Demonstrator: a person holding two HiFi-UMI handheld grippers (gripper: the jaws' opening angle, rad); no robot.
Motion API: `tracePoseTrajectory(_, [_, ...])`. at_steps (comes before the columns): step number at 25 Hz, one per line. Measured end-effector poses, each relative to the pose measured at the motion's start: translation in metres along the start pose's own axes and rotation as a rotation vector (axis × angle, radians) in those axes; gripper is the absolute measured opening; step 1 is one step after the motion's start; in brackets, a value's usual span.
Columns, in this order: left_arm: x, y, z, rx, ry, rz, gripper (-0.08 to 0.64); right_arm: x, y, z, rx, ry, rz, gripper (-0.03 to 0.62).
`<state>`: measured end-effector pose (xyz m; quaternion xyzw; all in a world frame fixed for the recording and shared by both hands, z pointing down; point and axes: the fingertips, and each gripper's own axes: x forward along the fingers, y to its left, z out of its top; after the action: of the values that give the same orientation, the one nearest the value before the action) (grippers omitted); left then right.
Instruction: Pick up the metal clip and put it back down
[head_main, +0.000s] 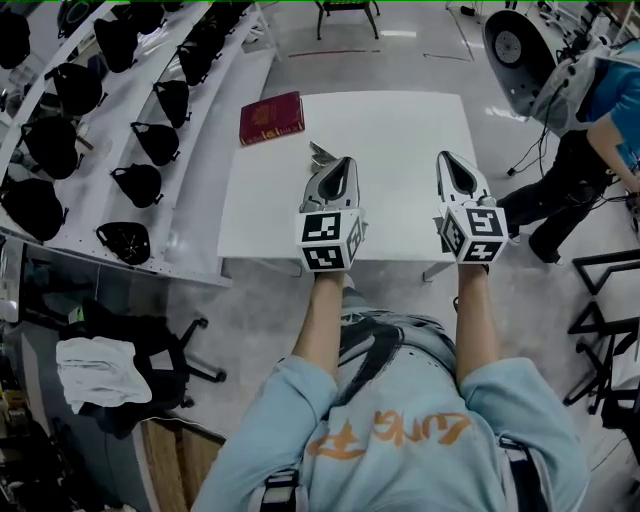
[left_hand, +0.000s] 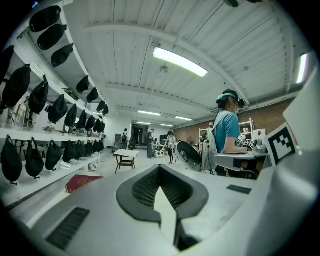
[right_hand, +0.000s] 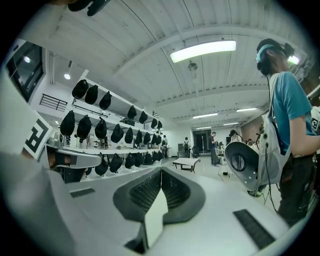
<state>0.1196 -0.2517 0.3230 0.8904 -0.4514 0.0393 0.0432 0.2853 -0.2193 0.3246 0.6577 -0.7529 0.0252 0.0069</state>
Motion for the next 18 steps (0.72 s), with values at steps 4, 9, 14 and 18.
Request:
tracePoseTrajectory(4, [0.006,-0.004,0.002,0.004,-0.002,-0.011,0.021,0.001,-0.005,0.002,-0.022,0.0,-0.004,0.029])
tracePoseTrajectory(9, [0.009,-0.006,0.001,0.009,-0.001,-0.022,0.021,0.003,-0.002,0.003,-0.096,0.025,-0.03,0.029])
tracePoseTrajectory(14, [0.008,-0.005,-0.001,0.005,0.004,-0.02,0.021,0.0,0.0,0.003,-0.145,0.031,-0.038,0.03])
tracePoseTrajectory(18, [0.01,-0.009,-0.003,0.01,0.01,-0.03,0.021,-0.002,0.004,0.006,-0.209,0.034,-0.04,0.029])
